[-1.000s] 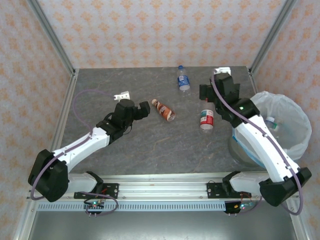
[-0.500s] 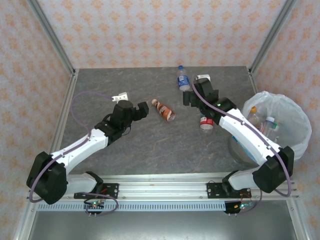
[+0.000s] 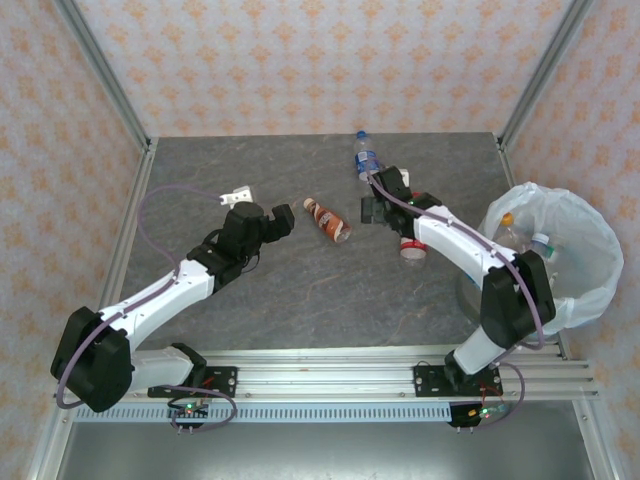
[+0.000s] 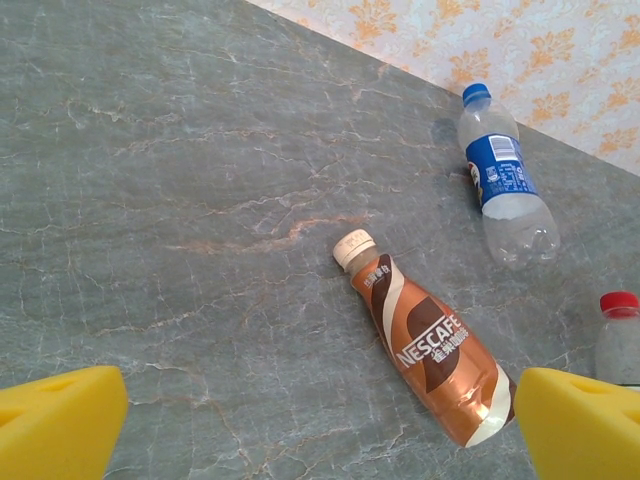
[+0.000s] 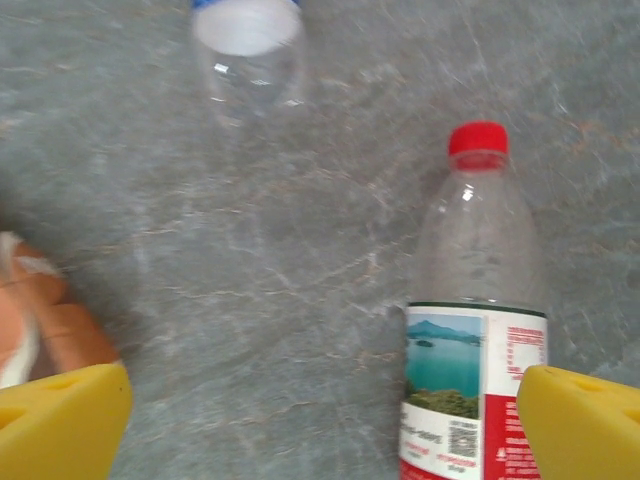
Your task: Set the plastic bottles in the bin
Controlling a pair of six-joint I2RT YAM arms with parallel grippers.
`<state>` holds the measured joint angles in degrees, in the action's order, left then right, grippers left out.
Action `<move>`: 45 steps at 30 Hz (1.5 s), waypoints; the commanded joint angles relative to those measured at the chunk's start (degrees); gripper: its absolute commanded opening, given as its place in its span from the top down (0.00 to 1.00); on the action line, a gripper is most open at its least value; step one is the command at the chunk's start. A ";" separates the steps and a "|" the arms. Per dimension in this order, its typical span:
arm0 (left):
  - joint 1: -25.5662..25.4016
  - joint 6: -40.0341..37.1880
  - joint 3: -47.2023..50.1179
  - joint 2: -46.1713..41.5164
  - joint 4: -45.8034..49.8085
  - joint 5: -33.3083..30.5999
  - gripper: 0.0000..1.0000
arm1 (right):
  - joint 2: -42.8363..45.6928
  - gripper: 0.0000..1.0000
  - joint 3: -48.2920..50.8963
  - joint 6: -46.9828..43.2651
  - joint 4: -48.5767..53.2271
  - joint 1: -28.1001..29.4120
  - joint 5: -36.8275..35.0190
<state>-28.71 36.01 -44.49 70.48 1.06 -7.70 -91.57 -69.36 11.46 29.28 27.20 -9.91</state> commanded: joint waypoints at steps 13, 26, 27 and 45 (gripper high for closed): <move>0.56 0.98 0.86 -1.07 1.96 -2.22 0.00 | -6.72 0.00 2.50 -1.29 6.43 -11.00 2.29; 0.57 0.99 0.91 -1.23 1.95 -2.18 0.00 | -8.65 0.00 3.54 -1.79 3.72 -11.12 5.83; 0.53 1.08 0.89 -1.17 1.93 -2.13 0.00 | -9.29 0.00 3.52 -1.62 3.72 -11.17 4.98; 0.60 1.08 0.36 0.32 1.90 -1.60 0.00 | -12.56 0.33 4.58 -6.88 0.75 -11.47 16.52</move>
<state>-28.71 36.23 -44.40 70.52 2.13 -8.16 -104.53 -65.49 5.63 31.03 15.97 4.27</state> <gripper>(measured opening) 0.998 0.684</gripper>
